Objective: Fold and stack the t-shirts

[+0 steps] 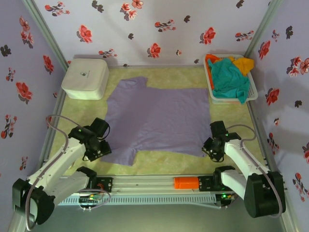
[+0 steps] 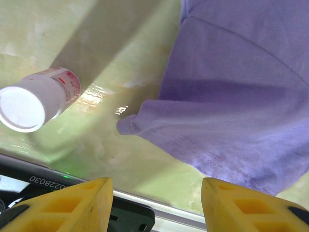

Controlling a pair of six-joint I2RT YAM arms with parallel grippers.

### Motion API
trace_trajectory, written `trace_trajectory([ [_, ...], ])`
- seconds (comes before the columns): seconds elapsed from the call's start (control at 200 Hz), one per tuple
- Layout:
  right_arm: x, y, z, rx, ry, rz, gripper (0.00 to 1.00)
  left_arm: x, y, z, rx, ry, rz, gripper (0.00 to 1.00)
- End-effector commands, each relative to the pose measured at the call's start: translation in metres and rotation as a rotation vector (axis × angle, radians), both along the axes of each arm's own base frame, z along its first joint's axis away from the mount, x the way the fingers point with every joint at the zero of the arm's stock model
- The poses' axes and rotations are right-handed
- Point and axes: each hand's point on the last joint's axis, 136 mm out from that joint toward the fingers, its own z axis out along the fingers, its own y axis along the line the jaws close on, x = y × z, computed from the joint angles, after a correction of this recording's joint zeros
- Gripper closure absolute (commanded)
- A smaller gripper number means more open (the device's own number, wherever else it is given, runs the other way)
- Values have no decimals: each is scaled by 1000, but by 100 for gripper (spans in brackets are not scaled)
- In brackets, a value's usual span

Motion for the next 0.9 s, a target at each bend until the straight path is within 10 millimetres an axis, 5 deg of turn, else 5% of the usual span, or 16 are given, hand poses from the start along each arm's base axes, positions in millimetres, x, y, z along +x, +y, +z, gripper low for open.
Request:
trace_trajectory([
  [0.0,8,-4,7,-31,-27,11,98,-5,9,-4,55,-3,65,49],
  [0.24,24,-28,42,-119,-92,-12,100,-10,1,-25,107,13,40,48],
  [0.605,38,-23,34,-54,-72,-20,100,-12,-10,-35,83,-17,-18,51],
  [0.89,39,-23,33,-52,-73,-18,100,-17,-5,-65,128,9,-4,51],
])
